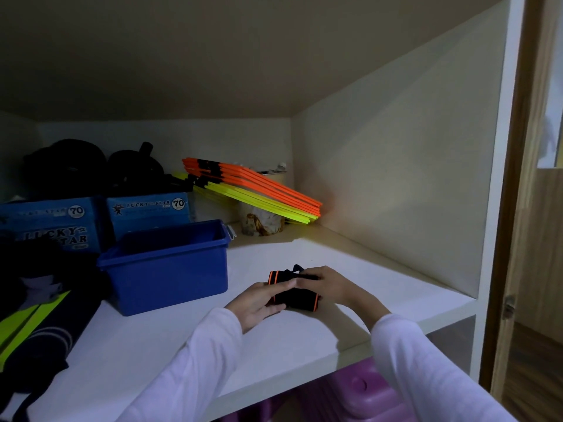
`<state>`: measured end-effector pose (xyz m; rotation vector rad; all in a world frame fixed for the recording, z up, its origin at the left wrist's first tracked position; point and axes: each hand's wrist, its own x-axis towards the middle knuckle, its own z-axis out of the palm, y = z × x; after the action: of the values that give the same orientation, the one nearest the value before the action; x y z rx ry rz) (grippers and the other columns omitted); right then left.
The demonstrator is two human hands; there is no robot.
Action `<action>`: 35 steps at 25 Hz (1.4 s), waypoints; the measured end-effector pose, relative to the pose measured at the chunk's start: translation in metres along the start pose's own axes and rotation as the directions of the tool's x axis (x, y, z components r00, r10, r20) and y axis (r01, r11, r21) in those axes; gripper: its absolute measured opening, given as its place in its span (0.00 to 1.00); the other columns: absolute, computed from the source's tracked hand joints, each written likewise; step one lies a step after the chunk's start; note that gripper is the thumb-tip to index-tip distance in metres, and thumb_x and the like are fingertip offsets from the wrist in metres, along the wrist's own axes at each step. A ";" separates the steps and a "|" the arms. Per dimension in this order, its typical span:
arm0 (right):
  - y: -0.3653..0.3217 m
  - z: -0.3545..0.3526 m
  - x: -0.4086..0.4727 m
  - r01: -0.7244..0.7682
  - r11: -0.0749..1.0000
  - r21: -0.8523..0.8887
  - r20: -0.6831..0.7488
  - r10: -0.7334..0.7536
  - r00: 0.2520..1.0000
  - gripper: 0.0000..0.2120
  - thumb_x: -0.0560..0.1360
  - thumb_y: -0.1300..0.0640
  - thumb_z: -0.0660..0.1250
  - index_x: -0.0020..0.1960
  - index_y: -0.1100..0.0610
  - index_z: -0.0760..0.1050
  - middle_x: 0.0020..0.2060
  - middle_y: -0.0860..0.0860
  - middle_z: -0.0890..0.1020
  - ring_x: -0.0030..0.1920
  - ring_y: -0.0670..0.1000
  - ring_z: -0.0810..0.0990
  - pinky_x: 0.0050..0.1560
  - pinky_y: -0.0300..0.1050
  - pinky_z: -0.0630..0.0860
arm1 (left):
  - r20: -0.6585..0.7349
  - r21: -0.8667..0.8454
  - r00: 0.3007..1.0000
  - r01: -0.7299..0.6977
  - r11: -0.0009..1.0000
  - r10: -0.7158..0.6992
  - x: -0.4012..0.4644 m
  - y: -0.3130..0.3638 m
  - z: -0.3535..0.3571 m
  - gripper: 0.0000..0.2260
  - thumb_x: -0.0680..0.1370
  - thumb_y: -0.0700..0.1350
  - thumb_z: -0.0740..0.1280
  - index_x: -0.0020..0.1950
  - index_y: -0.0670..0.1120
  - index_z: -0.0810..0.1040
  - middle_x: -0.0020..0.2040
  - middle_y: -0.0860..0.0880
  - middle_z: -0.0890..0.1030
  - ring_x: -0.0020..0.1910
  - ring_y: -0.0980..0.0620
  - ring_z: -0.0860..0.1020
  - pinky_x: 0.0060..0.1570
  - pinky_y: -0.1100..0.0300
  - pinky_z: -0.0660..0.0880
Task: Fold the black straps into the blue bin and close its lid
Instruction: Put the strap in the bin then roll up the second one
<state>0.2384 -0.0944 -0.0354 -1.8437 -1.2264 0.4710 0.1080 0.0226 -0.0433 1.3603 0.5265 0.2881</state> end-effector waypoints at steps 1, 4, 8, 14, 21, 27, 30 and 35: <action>0.002 0.000 0.000 -0.015 0.999 0.042 -0.011 0.015 1.000 0.16 0.75 0.46 0.66 0.31 0.53 0.72 0.27 0.46 0.71 0.28 0.43 0.69 0.31 0.34 0.63 | 0.004 0.038 1.000 0.002 0.999 -0.002 -0.001 -0.002 0.000 0.02 0.76 0.42 0.69 0.47 0.44 0.80 0.45 0.49 0.83 0.50 0.54 0.78 0.51 0.64 0.74; 0.009 0.000 -0.002 -0.042 0.985 0.165 -0.029 0.047 0.998 0.20 0.74 0.42 0.65 0.33 0.58 0.72 0.30 0.52 0.73 0.31 0.48 0.72 0.37 0.38 0.68 | 0.010 0.142 1.000 -0.015 0.990 0.013 -0.003 -0.006 0.002 0.07 0.75 0.42 0.70 0.52 0.43 0.79 0.47 0.47 0.82 0.50 0.54 0.78 0.51 0.65 0.75; 0.013 0.000 -0.001 -0.079 0.943 0.325 0.000 0.083 0.997 0.25 0.74 0.41 0.64 0.47 0.64 0.80 0.40 0.58 0.80 0.43 0.55 0.80 0.54 0.49 0.77 | 0.058 0.062 0.998 -0.006 0.998 0.002 -0.004 0.001 0.002 0.15 0.74 0.42 0.71 0.58 0.40 0.76 0.58 0.40 0.81 0.60 0.46 0.79 0.60 0.56 0.76; -0.019 0.010 0.007 -0.010 0.932 0.362 0.022 0.002 1.000 0.24 0.73 0.41 0.64 0.55 0.60 0.81 0.46 0.55 0.84 0.50 0.53 0.83 0.57 0.45 0.77 | 0.049 -0.037 0.986 -0.159 0.987 0.161 -0.019 0.004 -0.015 0.15 0.75 0.38 0.69 0.61 0.43 0.74 0.59 0.39 0.80 0.61 0.44 0.78 0.64 0.50 0.73; -0.090 0.035 0.039 0.087 0.864 0.495 0.061 -0.135 0.989 0.23 0.75 0.39 0.61 0.61 0.53 0.76 0.55 0.55 0.82 0.57 0.55 0.81 0.52 0.51 0.81 | -0.281 -0.090 0.843 -0.499 0.862 0.458 -0.040 0.046 -0.049 0.13 0.74 0.35 0.68 0.57 0.43 0.74 0.47 0.45 0.82 0.46 0.50 0.81 0.42 0.63 0.78; -0.129 0.067 0.078 0.069 0.754 0.653 0.166 -0.232 0.959 0.11 0.77 0.54 0.64 0.58 0.53 0.73 0.51 0.53 0.80 0.53 0.52 0.80 0.42 0.45 0.83 | -0.399 0.001 0.746 -0.581 0.814 0.533 -0.045 0.072 -0.098 0.18 0.75 0.39 0.69 0.63 0.39 0.72 0.51 0.43 0.81 0.50 0.50 0.80 0.51 0.57 0.77; -0.142 0.077 0.105 0.061 0.704 0.708 0.120 -0.205 0.971 0.11 0.76 0.57 0.65 0.58 0.56 0.73 0.50 0.54 0.79 0.50 0.52 0.80 0.38 0.43 0.83 | -0.447 0.168 0.708 -0.534 0.829 0.547 -0.039 0.085 -0.117 0.15 0.76 0.44 0.68 0.60 0.40 0.74 0.52 0.42 0.80 0.52 0.48 0.79 0.52 0.57 0.77; -0.155 0.083 0.154 0.034 0.659 0.752 -0.044 -0.002 0.999 0.10 0.74 0.57 0.69 0.54 0.56 0.73 0.55 0.55 0.77 0.53 0.55 0.77 0.42 0.48 0.81 | -0.688 0.530 0.386 -0.311 0.789 0.614 -0.025 0.119 -0.159 0.14 0.78 0.45 0.64 0.57 0.38 0.80 0.56 0.42 0.81 0.54 0.45 0.78 0.52 0.58 0.72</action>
<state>0.1624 0.1030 0.0651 -1.1002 -0.8186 0.7908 0.0171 0.1687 0.0585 1.6269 1.0148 1.4818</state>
